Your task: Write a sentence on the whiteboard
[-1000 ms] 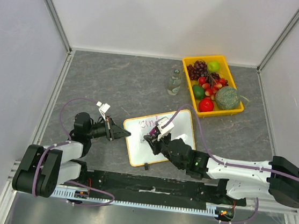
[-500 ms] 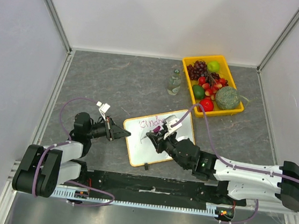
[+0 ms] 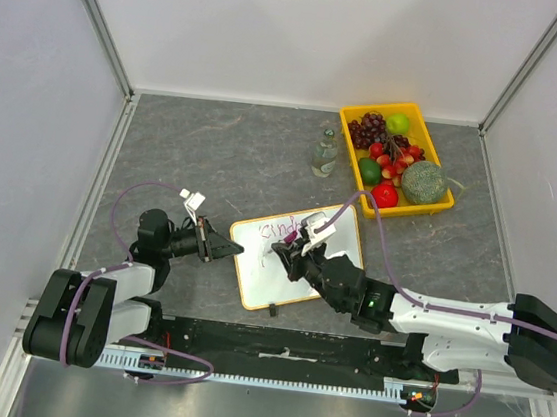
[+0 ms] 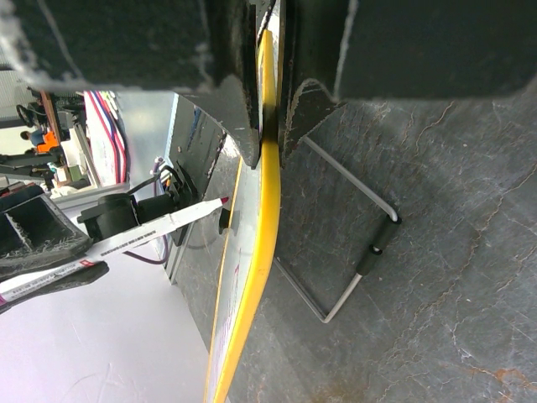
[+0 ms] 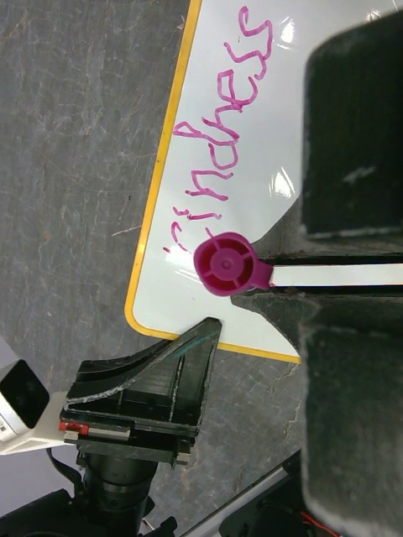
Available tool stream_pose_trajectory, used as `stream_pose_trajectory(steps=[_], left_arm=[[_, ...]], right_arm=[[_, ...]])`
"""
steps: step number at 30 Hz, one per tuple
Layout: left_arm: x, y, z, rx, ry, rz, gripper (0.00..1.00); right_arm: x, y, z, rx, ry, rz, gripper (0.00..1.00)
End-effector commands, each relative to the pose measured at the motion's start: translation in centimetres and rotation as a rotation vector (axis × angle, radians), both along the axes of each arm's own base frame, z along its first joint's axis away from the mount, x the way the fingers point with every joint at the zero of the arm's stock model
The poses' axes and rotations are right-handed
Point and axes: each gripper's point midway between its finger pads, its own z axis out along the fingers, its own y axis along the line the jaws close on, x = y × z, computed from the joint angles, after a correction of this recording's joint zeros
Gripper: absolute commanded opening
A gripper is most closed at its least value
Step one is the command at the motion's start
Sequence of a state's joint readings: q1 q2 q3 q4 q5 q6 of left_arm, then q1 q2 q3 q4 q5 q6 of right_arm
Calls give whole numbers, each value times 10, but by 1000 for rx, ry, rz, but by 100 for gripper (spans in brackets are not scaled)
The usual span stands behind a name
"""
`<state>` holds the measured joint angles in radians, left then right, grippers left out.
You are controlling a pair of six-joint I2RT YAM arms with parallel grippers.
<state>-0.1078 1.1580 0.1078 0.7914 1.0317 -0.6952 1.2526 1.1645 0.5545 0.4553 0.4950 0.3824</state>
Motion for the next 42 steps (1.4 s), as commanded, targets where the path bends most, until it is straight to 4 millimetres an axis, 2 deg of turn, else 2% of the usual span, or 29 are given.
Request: stream_pose_trajectory(steps=[1,5,11,23,37,42], left_arm=[[4,0,3,6,-21,6,2],[4,0,3,5,-22,6,2],[4,0,3,5,-22,4,2],[5,0,3,6,-19,6,2],[4,0,2,5,-19,4,2],[4,0,3,5,-22,3,2]], right_arm=[[8,5,29,106,-24,-32,0],[9,11,18,76,-9,-23,0],[13,9,2,35,4,-48,0],[8,-4,21,80,-11,-40,0],[11,-8,-14,27,20,-66,0],[11,-10,-21,8,26,-68,0]])
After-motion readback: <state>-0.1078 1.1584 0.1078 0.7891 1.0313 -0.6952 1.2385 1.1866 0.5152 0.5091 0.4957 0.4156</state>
